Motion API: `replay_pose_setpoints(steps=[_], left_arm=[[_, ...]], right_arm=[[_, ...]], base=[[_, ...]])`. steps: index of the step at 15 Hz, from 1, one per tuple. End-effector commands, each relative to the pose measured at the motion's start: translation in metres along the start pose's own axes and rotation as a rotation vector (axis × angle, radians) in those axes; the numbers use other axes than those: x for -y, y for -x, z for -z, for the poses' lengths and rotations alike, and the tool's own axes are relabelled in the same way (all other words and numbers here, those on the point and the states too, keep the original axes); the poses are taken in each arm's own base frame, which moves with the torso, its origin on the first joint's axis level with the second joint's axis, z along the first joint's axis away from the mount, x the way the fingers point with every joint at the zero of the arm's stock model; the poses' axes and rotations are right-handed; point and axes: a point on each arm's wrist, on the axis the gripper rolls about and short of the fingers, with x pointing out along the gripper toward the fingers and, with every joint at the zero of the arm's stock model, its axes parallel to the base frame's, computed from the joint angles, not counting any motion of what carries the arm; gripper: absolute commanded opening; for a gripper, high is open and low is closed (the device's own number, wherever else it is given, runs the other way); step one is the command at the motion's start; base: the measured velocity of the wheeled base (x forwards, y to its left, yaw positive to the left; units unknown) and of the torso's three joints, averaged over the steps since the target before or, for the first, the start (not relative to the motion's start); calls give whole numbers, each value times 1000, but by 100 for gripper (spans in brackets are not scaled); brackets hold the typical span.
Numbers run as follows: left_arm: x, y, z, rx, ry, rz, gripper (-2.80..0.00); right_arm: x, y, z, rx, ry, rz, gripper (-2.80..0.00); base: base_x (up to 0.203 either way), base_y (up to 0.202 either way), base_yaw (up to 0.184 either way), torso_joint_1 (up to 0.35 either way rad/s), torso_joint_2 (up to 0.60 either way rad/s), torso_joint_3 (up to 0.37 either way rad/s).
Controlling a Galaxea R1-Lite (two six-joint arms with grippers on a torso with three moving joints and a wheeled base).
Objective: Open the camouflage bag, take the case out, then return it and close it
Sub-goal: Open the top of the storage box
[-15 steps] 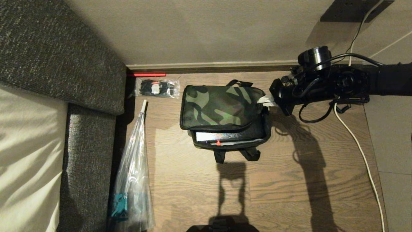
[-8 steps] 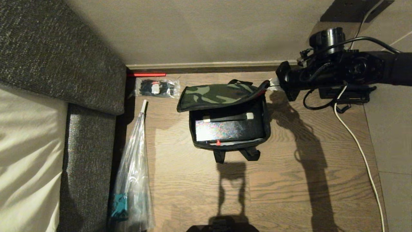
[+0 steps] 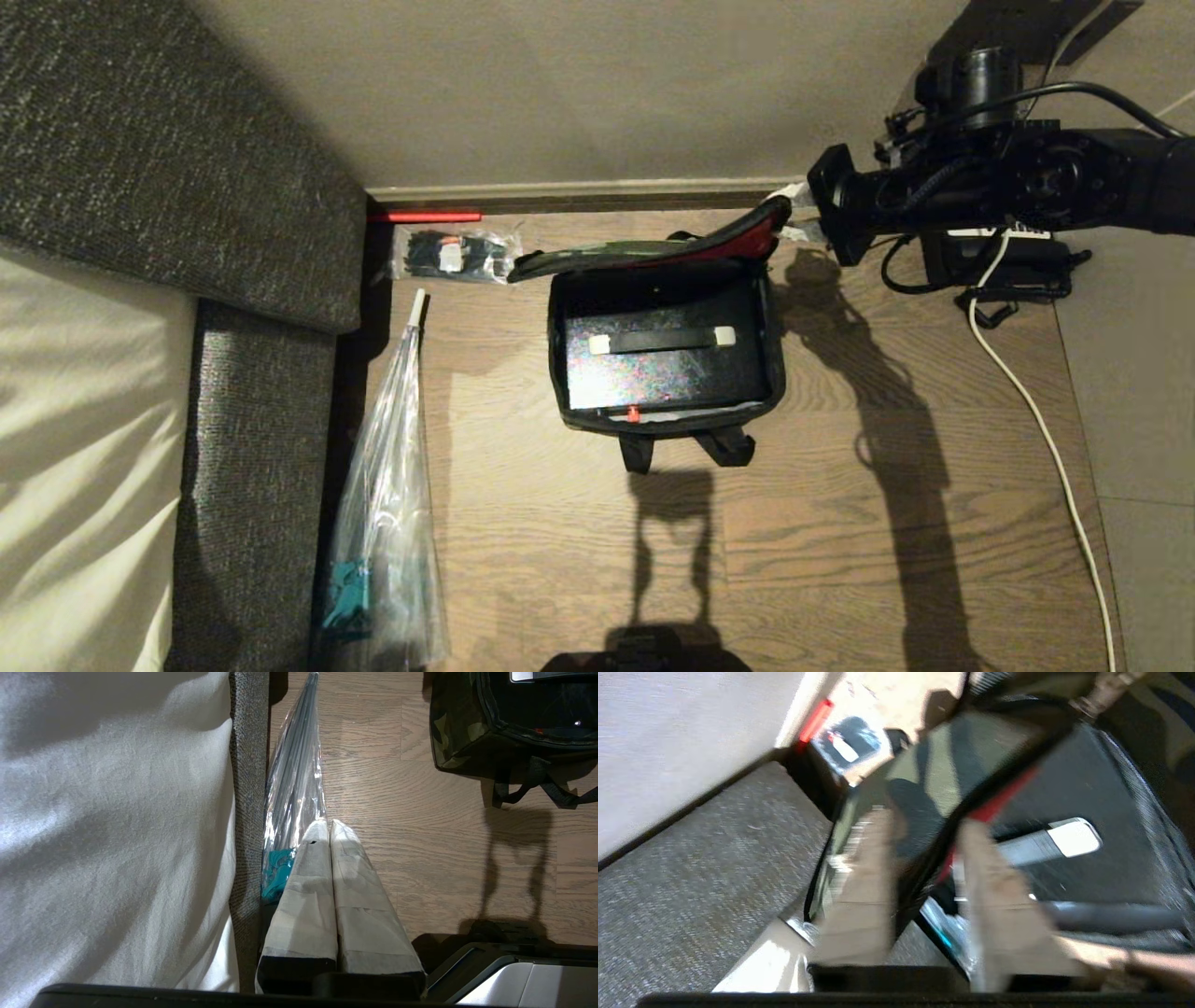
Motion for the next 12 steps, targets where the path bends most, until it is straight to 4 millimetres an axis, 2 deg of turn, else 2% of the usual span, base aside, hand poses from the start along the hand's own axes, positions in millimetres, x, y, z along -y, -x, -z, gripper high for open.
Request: replay_pose_setpoints(steps=[1,8,12], left_arm=[[0,0,0,3,1,-1,-280],[0,0,0,3,1,-1,-280],[0,0,0,1,1,-1,-280]], right_arm=[[-3,2,-1,6,-18,-15,0],[-22,15,-7,66,-2,-96,0],[-25,17,-9,102,-7,-106,0]], base=[[0,0,0,0,0,0],[0,0,0,0,0,0],[0,0,0,0,0,0]])
